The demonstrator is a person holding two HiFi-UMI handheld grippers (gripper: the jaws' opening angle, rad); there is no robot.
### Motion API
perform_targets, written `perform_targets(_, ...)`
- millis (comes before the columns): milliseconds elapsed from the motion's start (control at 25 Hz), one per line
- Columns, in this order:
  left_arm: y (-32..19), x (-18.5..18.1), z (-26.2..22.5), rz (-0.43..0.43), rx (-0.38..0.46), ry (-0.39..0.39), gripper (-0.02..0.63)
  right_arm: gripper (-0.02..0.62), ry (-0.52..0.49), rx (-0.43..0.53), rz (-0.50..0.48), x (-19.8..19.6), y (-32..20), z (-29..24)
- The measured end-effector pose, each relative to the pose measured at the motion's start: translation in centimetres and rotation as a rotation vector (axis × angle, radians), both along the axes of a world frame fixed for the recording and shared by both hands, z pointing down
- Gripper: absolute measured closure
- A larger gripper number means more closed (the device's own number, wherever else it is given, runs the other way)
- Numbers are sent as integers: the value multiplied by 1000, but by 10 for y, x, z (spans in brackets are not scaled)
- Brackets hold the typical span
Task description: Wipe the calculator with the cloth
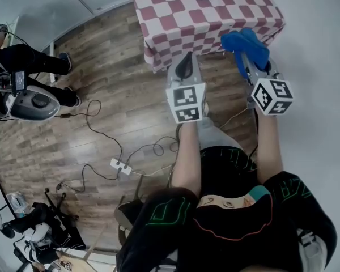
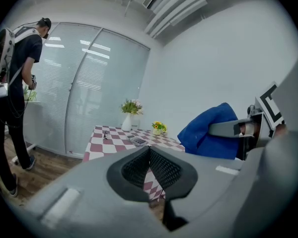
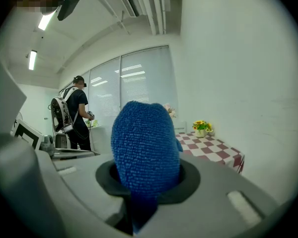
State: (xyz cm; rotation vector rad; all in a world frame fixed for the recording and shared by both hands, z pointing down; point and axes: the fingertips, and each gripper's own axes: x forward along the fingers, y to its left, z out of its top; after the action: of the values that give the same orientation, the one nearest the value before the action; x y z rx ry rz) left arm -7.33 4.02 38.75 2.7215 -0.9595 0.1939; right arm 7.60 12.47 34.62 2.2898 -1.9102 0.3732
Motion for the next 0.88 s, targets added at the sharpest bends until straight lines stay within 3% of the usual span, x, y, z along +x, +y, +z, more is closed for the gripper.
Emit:
perform_targets(480, -57, 119, -1, 68, 9, -74, 597, 495, -105, 57, 158, 154, -34, 8)
perform_targets(680, -71, 153, -22, 69, 67, -46, 597, 495, -103, 79, 132, 183, -55, -2)
perform_targets(880, -101, 145, -23, -2, 74, -47, 597, 495, -105, 84, 66, 185, -95, -2)
